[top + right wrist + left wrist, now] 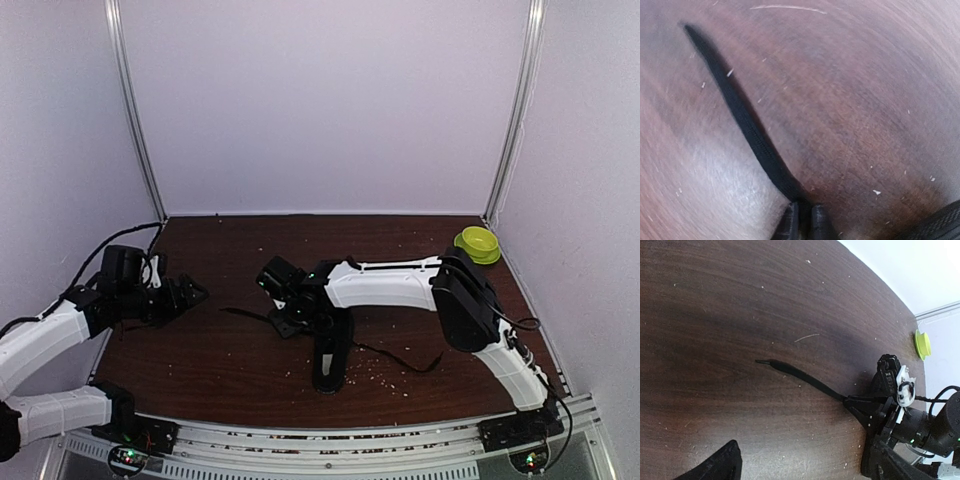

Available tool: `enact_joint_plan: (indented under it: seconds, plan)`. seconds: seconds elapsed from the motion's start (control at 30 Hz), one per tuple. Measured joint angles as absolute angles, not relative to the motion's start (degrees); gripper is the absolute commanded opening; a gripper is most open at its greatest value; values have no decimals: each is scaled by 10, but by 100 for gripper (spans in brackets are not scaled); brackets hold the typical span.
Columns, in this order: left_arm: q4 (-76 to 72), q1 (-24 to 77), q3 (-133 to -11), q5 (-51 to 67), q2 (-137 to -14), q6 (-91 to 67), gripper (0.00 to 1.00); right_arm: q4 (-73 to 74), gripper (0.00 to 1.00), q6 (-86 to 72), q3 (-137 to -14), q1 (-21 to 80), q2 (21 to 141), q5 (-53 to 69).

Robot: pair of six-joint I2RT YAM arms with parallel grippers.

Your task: Tie the shoes

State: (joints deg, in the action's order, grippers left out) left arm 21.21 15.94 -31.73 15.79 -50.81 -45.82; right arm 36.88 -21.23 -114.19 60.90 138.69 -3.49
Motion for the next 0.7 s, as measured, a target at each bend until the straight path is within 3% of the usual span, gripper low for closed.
enact_joint_plan:
  seconds: [0.23, 0.7]
  plan:
    - [181, 183, -302, 166, -537, -478, 90, 349, 0, -214, -1112, 609, 1369, -32]
    - [56, 388, -407, 146, -761, -537, 86, 141, 1, -352, -657, 610, 974, -48]
